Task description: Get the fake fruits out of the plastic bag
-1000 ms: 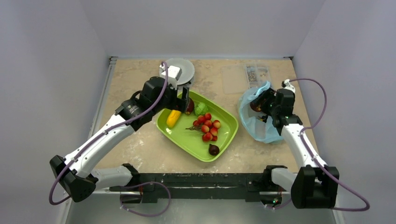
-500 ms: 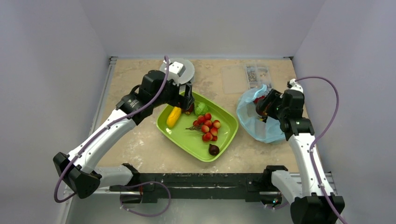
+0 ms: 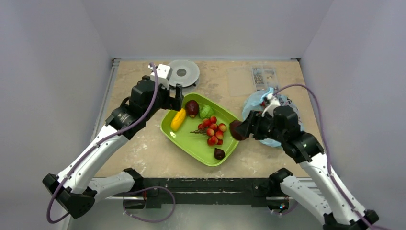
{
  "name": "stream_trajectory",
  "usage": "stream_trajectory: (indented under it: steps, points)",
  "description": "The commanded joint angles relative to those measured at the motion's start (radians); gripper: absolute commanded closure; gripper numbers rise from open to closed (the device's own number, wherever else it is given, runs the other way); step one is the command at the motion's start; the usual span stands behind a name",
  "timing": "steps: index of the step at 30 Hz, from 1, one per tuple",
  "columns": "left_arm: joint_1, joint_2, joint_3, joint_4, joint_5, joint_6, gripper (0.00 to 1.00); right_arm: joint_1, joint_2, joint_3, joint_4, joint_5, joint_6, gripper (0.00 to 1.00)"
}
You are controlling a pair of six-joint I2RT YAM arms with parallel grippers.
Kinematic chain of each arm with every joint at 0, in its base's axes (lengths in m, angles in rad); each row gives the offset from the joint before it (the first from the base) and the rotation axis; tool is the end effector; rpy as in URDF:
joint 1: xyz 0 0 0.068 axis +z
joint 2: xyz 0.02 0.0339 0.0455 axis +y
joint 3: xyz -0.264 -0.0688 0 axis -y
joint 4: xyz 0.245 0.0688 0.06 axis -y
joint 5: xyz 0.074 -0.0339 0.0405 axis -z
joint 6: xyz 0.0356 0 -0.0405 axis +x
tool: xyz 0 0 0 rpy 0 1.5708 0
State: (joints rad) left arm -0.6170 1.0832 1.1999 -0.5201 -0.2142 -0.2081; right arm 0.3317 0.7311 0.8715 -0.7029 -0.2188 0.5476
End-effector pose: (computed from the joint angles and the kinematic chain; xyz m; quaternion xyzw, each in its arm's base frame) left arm 0.1942 -0.1285 0.3921 0.1108 0.8243 -0.1380 0.5377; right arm 0.1390 0.0560 0.3255 0.0413 0.8710 0.2909 0.3938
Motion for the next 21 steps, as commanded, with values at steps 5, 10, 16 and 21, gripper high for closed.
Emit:
stream_trajectory:
  steps: [5,10,16,21]
  points:
    - [0.022,-0.096,-0.06,0.113,-0.187,0.04,0.0,0.835,0.282,0.224,0.029,0.559,0.247,0.84]
    - [0.024,-0.164,-0.116,0.18,-0.266,0.078,0.0,0.854,0.56,0.32,0.14,0.67,0.132,0.81]
    - [0.026,-0.255,-0.186,0.269,-0.323,0.107,0.0,0.839,0.861,0.457,0.33,0.661,-0.128,0.74]
    - [0.025,-0.335,-0.263,0.368,-0.403,0.169,0.0,0.767,1.017,0.489,0.397,0.54,-0.153,0.7]
